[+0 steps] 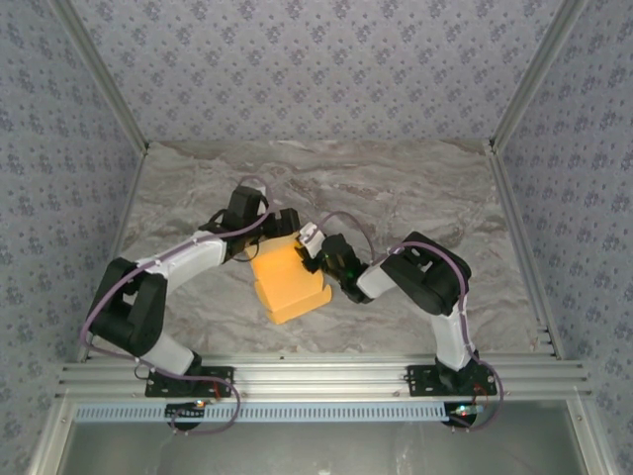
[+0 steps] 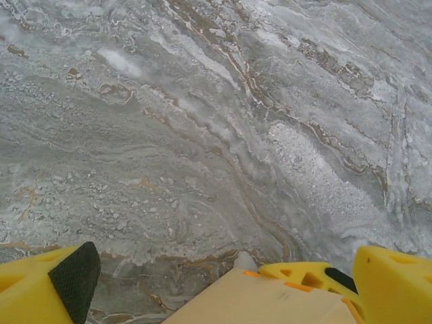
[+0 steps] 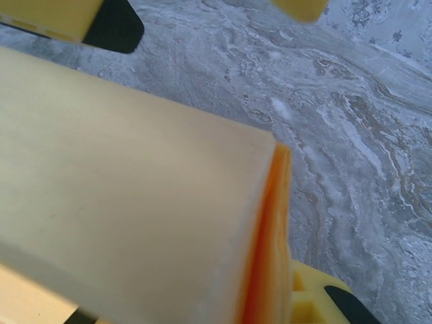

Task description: Fold the paper box

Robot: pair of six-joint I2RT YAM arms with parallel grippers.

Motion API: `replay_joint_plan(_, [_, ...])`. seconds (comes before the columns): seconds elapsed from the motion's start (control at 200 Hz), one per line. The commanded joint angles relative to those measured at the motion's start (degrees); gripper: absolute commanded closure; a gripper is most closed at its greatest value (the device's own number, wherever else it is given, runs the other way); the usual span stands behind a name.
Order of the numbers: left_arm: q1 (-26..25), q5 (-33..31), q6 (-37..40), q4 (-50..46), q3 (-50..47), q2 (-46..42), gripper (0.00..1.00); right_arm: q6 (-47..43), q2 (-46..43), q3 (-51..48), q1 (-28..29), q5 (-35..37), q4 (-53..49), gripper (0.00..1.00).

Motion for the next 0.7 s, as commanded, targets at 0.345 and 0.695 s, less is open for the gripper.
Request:
replay_joint_plan(0.345, [2.99, 9.48, -0.91, -5.93, -7.77, -6.81, 0.01, -5.29, 1.11, 0.18, 0.57, -4.07, 0.21, 0.88])
replay_joint_plan(0.695, [2.37, 11.32, -1.58, -2.51, -8.48, -2.25, 0.01, -5.83, 1.79, 1.89, 1.29, -2.23, -1.82, 0.86])
